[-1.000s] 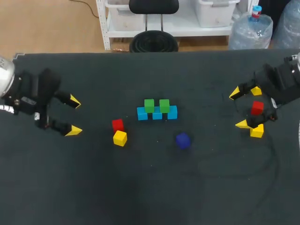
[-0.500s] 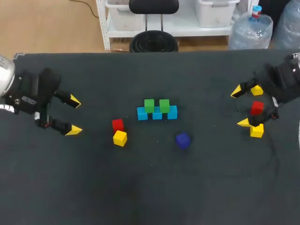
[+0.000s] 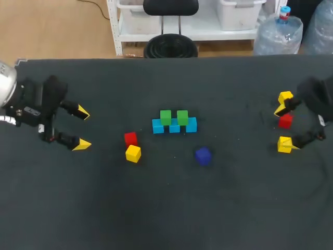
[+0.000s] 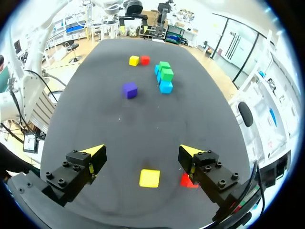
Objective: Place the blue cubes, place green cubes on the blue cubes, place the yellow cubes on the green cubes, then place the red cubes on the yellow cubes, and place purple cube on the red cubes.
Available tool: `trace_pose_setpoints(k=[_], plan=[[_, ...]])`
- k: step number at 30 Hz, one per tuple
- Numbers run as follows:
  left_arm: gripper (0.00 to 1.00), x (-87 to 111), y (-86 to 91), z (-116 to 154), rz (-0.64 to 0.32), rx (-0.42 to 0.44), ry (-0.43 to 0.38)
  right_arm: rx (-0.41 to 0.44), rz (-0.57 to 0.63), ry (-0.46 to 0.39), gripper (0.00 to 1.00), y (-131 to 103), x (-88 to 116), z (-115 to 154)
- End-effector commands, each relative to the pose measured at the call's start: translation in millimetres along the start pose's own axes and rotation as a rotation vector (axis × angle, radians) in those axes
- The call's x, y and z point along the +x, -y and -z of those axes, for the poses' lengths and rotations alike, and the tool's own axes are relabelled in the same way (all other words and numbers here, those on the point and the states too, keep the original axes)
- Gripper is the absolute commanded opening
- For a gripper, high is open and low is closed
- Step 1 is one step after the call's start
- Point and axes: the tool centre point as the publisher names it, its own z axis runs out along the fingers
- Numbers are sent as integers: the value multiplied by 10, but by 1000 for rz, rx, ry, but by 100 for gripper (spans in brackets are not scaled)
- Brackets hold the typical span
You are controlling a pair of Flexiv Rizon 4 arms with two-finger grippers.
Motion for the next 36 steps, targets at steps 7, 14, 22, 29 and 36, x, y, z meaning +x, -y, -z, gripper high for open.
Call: trace_pose_setpoints(k=[7, 14, 22, 29, 36], plan=[[100, 10, -14, -7, -2, 1, 3, 0, -62, -49, 100, -60, 457, 71], [100, 10, -14, -7, -2, 1, 3, -28, -80, -47, 100, -52, 619, -44], [100, 10, -14, -7, -2, 1, 3, -53, -80, -31, 100, -2, 704, -209], [100, 10, -14, -7, -2, 1, 3, -56, -87, -20, 100, 125, 736, -279], [100, 10, -14, -7, -2, 1, 3, -70, -94, -24, 100, 143, 746, -378]])
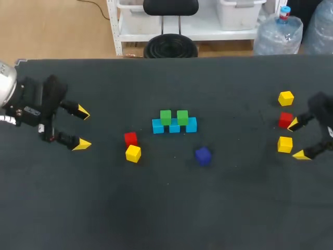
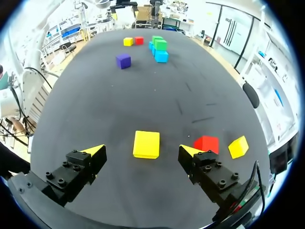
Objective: Place the blue cubes, place green cubes on the blue cubes, place the yellow cubes on the green cubes, then place the red cubes on the yellow cubes, and place purple cube on the red cubes.
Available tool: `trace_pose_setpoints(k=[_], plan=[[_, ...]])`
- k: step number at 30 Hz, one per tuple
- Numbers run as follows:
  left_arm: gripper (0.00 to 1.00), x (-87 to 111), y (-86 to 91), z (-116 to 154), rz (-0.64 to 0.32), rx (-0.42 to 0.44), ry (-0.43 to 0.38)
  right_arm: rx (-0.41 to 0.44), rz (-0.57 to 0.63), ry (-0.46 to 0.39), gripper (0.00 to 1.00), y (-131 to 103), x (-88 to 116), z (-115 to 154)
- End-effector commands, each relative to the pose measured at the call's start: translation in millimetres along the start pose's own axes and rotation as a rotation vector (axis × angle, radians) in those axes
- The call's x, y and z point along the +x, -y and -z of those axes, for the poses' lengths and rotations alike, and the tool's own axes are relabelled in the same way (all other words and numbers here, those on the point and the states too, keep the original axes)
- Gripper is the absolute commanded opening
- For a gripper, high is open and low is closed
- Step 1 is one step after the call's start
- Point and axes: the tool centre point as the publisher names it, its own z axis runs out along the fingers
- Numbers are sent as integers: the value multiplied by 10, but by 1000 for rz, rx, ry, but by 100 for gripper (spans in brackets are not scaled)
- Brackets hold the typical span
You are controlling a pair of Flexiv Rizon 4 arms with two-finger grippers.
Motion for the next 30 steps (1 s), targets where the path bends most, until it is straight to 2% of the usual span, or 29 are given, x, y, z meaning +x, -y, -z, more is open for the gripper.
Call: trace_pose_setpoints(k=[1, 6, 10, 12, 13, 15, 17, 19, 22, 23, 24, 25, 30], plan=[[100, 10, -13, -8, -2, 1, 3, -15, 0, 2, 100, 58, 7, -103], [100, 10, -13, -8, -2, 1, 3, -21, -7, -4, 100, 61, 30, -164], [100, 10, -13, -8, -2, 1, 3, -24, -11, -7, 93, 69, 43, -205], [100, 10, -13, -8, -2, 1, 3, -26, -12, -9, 82, 77, 50, -224], [100, 10, -13, -8, -2, 1, 3, -26, -13, -10, 70, 79, 52, -228], [100, 10, -13, -8, -2, 1, 3, -25, -16, -10, 62, 81, 52, -229], [100, 10, -13, -8, -2, 1, 3, -22, -19, -9, 49, 83, 50, -229], [100, 10, -13, -8, -2, 1, 3, -19, -22, -7, 45, 86, 42, -234], [100, 10, -13, -8, -2, 1, 3, -16, -23, -6, 29, 83, 28, -245], [100, 10, -13, -8, -2, 1, 3, -15, -22, -6, 21, 82, 26, -246], [100, 10, -13, -8, -2, 1, 3, -13, -22, -5, 7, 81, 23, -247], [100, 10, -13, -8, -2, 1, 3, -12, -23, -5, 1, 82, 18, -247], [100, 10, -13, -8, -2, 1, 3, -4, -11, -1, 0, 65, -69, -204]])
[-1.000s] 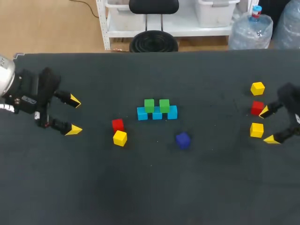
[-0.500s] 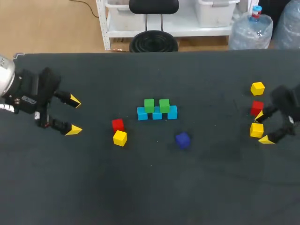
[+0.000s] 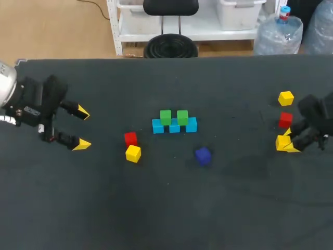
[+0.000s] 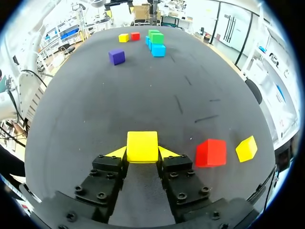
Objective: Place the blue cubes, place green cubes on the blue cubes, place the yellow cubes on the green cubes, then place the red cubes on the yellow cubes, and place purple cube on the red cubes.
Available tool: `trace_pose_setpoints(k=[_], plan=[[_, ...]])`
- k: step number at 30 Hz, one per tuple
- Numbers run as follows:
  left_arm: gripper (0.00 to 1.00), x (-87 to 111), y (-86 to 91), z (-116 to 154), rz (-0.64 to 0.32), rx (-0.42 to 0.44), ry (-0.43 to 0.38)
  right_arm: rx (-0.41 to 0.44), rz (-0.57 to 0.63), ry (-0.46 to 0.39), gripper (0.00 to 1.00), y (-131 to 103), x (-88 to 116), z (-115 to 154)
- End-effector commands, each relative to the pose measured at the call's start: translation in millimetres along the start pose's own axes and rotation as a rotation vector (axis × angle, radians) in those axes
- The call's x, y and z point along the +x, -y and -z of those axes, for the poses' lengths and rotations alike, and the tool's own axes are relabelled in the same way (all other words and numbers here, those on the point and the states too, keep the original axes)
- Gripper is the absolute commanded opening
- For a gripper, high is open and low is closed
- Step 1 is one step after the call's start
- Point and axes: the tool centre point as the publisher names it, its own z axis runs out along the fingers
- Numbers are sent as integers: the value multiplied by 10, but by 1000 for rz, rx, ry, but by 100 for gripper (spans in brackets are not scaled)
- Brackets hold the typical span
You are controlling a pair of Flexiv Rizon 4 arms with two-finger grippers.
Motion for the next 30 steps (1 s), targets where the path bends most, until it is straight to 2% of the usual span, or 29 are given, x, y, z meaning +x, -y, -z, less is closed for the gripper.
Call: trace_pose_setpoints(k=[1, 10, 20, 25, 30], plan=[[100, 10, -12, -8, -2, 1, 3, 5, 7, 3, 0, -32, -85, 35], [100, 10, -12, -8, -2, 1, 3, 5, 43, 27, 0, -85, -411, 203], [100, 10, -12, -8, -2, 1, 3, 4, 125, 34, 0, -112, -963, 455], [100, 10, -12, -8, -2, 1, 3, 18, 165, 43, 0, -23, -1269, 472], [100, 10, -12, -8, -2, 1, 3, 31, 183, 71, 0, 126, -1511, 355]])
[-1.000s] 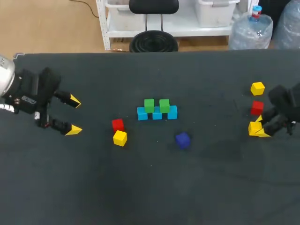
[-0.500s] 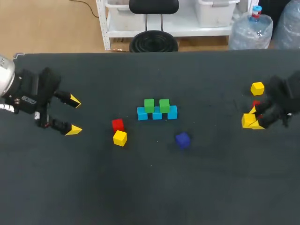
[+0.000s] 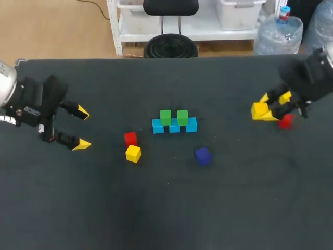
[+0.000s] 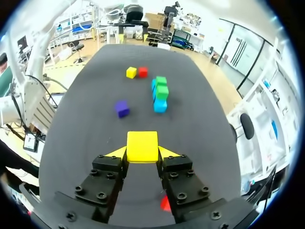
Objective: Place the blue cubes, place green cubes on the blue cubes, place the yellow cubes on the green cubes, then place the red cubes on the yellow cubes, and place purple cube on the red cubes.
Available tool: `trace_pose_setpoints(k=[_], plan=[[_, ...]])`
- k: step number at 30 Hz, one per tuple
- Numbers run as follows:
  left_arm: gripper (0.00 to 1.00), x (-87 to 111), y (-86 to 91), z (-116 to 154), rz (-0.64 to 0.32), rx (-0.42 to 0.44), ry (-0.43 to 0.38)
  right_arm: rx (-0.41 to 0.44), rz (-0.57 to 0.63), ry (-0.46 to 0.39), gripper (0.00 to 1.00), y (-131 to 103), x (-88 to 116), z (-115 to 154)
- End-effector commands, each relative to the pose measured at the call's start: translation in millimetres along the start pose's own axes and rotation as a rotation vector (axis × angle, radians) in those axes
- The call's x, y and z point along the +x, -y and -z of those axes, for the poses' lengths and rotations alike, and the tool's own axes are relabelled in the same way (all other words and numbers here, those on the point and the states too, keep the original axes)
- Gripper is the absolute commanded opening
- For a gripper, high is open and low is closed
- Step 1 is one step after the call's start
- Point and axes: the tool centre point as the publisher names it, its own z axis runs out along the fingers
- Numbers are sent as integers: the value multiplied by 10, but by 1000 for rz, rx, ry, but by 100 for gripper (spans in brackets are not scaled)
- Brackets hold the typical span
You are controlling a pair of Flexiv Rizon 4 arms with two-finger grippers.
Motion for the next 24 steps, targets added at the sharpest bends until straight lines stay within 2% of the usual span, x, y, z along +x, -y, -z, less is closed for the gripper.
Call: trace_pose_setpoints(k=[1, 9, 11, 24], plan=[[100, 10, -12, -8, -2, 1, 3, -12, 12, 13, 0, 161, -144, -199], [100, 10, -12, -8, -2, 1, 3, -38, 32, 66, 0, 299, -387, -383], [100, 10, -12, -8, -2, 1, 3, -36, 32, 89, 0, 311, -400, -352], [100, 10, -12, -8, -2, 1, 3, -36, 32, 89, 0, 311, -400, -352]])
